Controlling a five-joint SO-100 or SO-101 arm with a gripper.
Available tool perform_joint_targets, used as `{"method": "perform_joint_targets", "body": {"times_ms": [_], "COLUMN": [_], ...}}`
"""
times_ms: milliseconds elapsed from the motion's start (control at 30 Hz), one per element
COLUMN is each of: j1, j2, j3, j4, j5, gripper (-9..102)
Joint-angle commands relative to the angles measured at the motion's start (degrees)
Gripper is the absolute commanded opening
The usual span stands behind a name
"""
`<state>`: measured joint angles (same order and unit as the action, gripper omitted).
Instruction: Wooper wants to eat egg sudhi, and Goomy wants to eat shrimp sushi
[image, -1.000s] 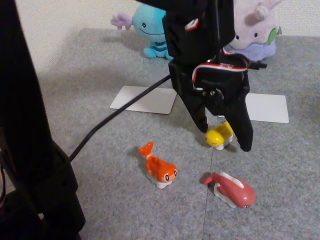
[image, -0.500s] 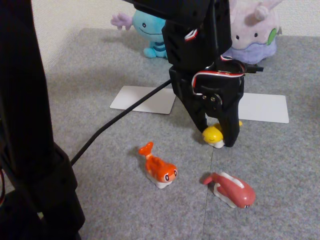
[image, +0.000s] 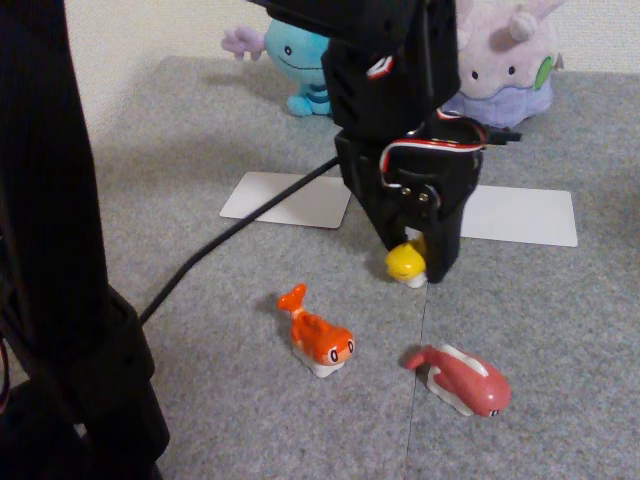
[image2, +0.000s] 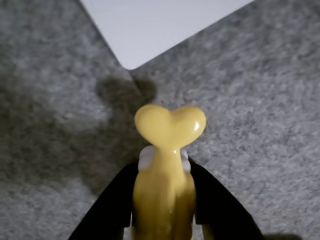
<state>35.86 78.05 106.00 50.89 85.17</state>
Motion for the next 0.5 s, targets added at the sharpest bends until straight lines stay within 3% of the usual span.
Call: {"method": "perform_joint_targets", "body": {"times_ms": [0,233,467], "j1": [-3.3,-13.8,-28.0], "j2": [3.2,17.6,27.6], "j3": [-1.6,-1.6,-1.6], "j4": [2.1,6.7,6.1], "j5": [2.3,8.5,11.4], "gripper": [6,6,6]}}
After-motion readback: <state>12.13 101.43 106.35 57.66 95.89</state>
